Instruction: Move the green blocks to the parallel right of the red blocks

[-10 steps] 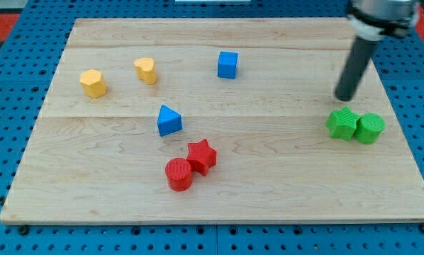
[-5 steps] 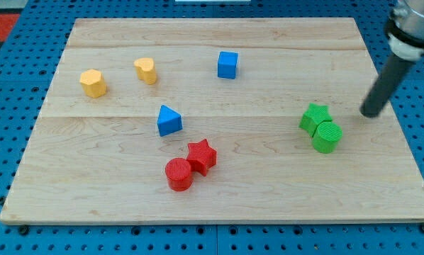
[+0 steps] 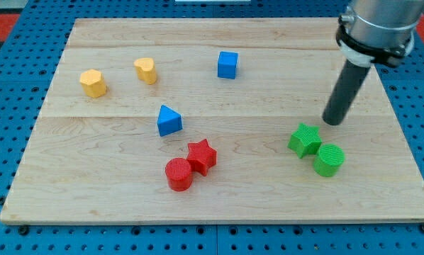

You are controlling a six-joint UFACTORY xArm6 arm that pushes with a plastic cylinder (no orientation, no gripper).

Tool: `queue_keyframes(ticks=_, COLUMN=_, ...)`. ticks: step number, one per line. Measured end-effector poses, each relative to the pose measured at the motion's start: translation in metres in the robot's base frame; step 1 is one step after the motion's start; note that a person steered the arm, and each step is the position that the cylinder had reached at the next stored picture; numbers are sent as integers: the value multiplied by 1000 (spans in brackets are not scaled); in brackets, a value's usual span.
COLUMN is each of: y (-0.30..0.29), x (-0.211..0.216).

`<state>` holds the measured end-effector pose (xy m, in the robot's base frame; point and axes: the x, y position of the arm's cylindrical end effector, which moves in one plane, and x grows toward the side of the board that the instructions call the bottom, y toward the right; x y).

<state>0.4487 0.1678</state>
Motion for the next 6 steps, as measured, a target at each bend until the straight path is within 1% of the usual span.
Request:
queue_keyframes(ticks=1, y=-57, x=15)
queue_keyframes(ticks=2, y=-43, x=48)
queue_keyframes(ticks=3, y=-35, x=48)
queue_keyframes(ticks=4, y=-47, x=43)
queue_keyframes(ticks=5, y=-47, x=43)
queue_keyframes(ticks=6, y=-47, x=28)
